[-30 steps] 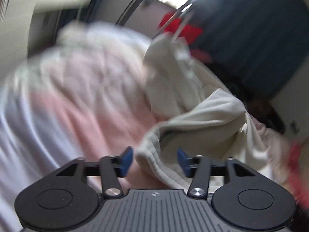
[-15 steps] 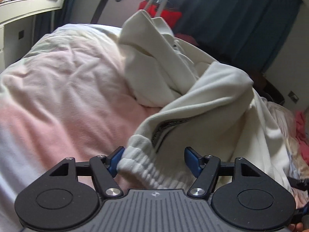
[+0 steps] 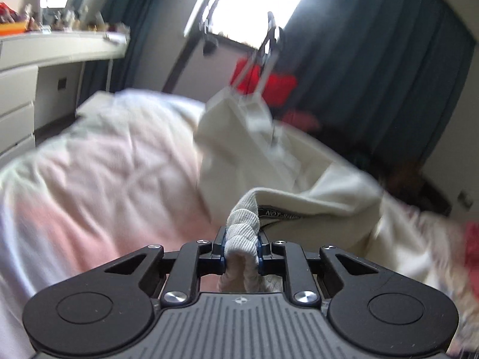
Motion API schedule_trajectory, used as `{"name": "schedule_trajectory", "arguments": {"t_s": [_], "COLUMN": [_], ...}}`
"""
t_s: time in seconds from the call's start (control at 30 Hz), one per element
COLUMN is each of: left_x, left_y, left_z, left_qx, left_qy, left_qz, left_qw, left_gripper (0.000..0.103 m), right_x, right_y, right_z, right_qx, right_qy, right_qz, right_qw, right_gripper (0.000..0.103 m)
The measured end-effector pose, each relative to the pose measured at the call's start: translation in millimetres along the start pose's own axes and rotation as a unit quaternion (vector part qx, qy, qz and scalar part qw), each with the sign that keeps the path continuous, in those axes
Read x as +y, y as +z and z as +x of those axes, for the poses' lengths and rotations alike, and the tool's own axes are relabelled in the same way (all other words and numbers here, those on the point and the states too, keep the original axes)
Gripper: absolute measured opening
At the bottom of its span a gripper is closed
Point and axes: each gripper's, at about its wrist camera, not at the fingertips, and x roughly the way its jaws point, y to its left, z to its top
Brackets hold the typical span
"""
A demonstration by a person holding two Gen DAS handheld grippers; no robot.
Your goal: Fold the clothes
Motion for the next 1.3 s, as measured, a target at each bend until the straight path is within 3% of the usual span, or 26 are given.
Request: {"name": "schedule_trajectory", "arguments": {"t_s": [0.1,0.23,0.37,0.53,0.63,0.73,0.93,1.0,1.03,1.1,1.17,1.2,1.23,1.27,1.3], "left_x": [17.8,48.9,80.7,134.3,168.0,197.2,222.0,230.2,233.0,228.0,216.2,208.6,200.1,188.1,175.7], "left_y": [41.9,104.9,167.7,225.9,237.0,227.1,206.8,200.0,197.7,200.9,203.6,203.3,202.4,199.3,195.8], "left_z": [-10.8,-18.1,-23.6,23.0,59.7,99.9,136.0,148.0,151.1,133.9,110.2,100.0,89.7,78.9,67.9], "left_qx": [-0.025,-0.048,-0.07,-0.058,-0.062,-0.03,0.019,0.036,0.041,0.033,0.018,0.013,0.009,0.009,0.008], "left_qy": [0.029,0.085,0.142,0.224,0.237,0.256,0.262,0.264,0.266,0.269,0.267,0.257,0.248,0.239,0.23], "left_qz": [-0.015,-0.031,-0.045,-0.008,-0.018,-0.031,-0.036,-0.038,-0.039,-0.047,-0.039,-0.035,-0.031,-0.027,-0.022], "left_qw": [0.9992,0.9947,0.9864,0.9728,0.9693,0.9658,0.9642,0.9631,0.9624,0.9615,0.9628,0.9657,0.9683,0.9706,0.9728], "left_gripper": [0.017,0.016,0.016,0.016,0.016,0.017,0.02,0.029,0.034,0.064,0.082,0.083,0.083,0.083,0.084], "right_x": [24.4,79.1,154.0,221.0,239.3,247.9,237.9,243.6,247.5,255.3,259.1,259.4,258.6,260.1,267.0], "right_y": [-13.2,-39.3,-76.4,-120.4,-144.6,-163.0,-164.7,-160.7,-159.5,-157.0,-156.0,-155.8,-154.5,-149.7,-136.6], "right_z": [-6.8,15.5,68.3,168.8,219.7,255.5,288.8,287.4,285.2,277.9,266.9,259.7,249.9,238.3,231.8], "right_qx": [0.009,0.032,0.071,0.134,0.174,0.208,0.25,0.261,0.265,0.271,0.274,0.273,0.272,0.273,0.269], "right_qy": [0.048,0.116,0.157,0.187,0.187,0.182,0.157,0.151,0.145,0.132,0.117,0.11,0.103,0.1,0.102], "right_qz": [-0.003,0.007,-0.018,-0.028,-0.028,-0.032,-0.069,-0.087,-0.098,-0.121,-0.139,-0.145,-0.147,-0.15,-0.152], "right_qw": [0.999,0.993,0.985,0.973,0.966,0.96,0.953,0.95,0.948,0.946,0.945,0.945,0.945,0.945,0.945], "right_gripper": [0.032,0.03,0.028,0.028,0.028,0.028,0.025,0.026,0.028,0.03,0.037,0.04,0.054,0.078,0.088]}}
